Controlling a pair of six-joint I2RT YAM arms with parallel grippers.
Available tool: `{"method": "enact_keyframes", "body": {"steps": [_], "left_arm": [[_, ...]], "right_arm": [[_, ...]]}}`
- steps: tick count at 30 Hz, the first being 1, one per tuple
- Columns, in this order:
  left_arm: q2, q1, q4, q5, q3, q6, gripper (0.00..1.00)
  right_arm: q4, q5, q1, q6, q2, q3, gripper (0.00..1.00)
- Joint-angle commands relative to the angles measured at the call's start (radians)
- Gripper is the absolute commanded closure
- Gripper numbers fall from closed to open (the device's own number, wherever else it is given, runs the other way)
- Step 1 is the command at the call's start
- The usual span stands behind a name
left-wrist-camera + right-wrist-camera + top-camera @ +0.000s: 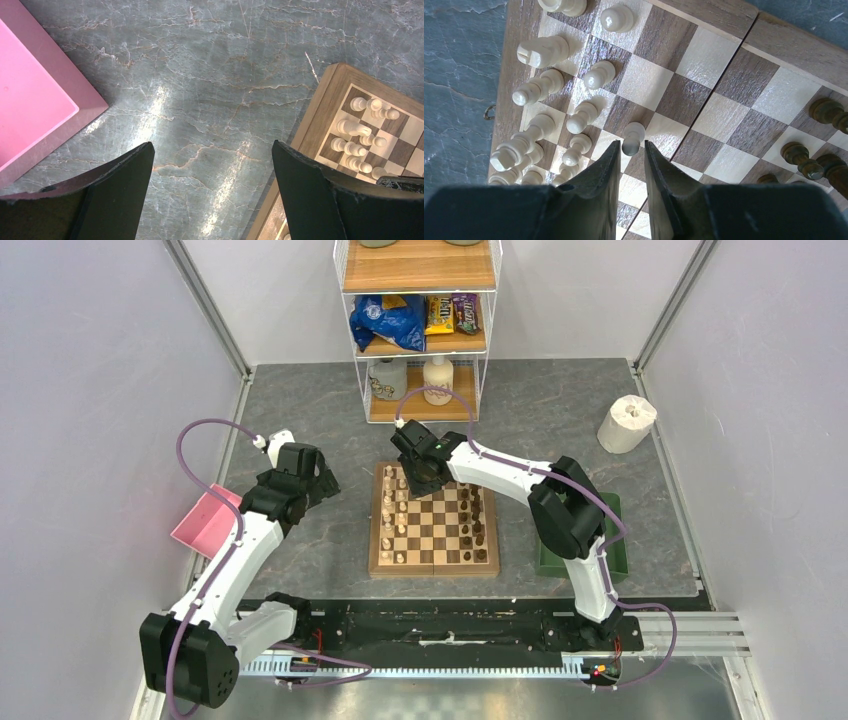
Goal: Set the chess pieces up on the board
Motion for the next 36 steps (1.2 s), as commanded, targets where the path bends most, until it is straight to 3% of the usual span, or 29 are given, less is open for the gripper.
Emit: {"method": "enact_keyframes", "body": {"steps": [1, 5, 15, 22, 36], "left_arm": [[0.004, 0.007, 0.039, -0.012, 0.006, -0.026, 0.05], [0.013, 0.007, 0.038, -0.010, 0.013, -0.023, 0.05], [0.001, 0.007, 0.034, -0.014, 0.010, -0.022, 0.05], [0.004, 0.007, 0.032, -0.011, 0.010, -0.023, 0.05], [0.005, 0.007, 0.033, -0.015, 0.006, -0.025, 0.05]], "right_arm": [[0.004, 0.011, -0.004, -0.022, -0.005, 0.042, 0.69], [0.004, 0.019, -0.004, -0.024, -0.011, 0.041, 0.65], [0.004, 0.011, -0.006, -0.030, -0.005, 0.049, 0.67], [0.003, 0.011, -0.007, -0.037, -0.009, 0.061, 0.58], [-0.005, 0.000, -0.011, -0.047, 0.011, 0.085, 0.68]]}}
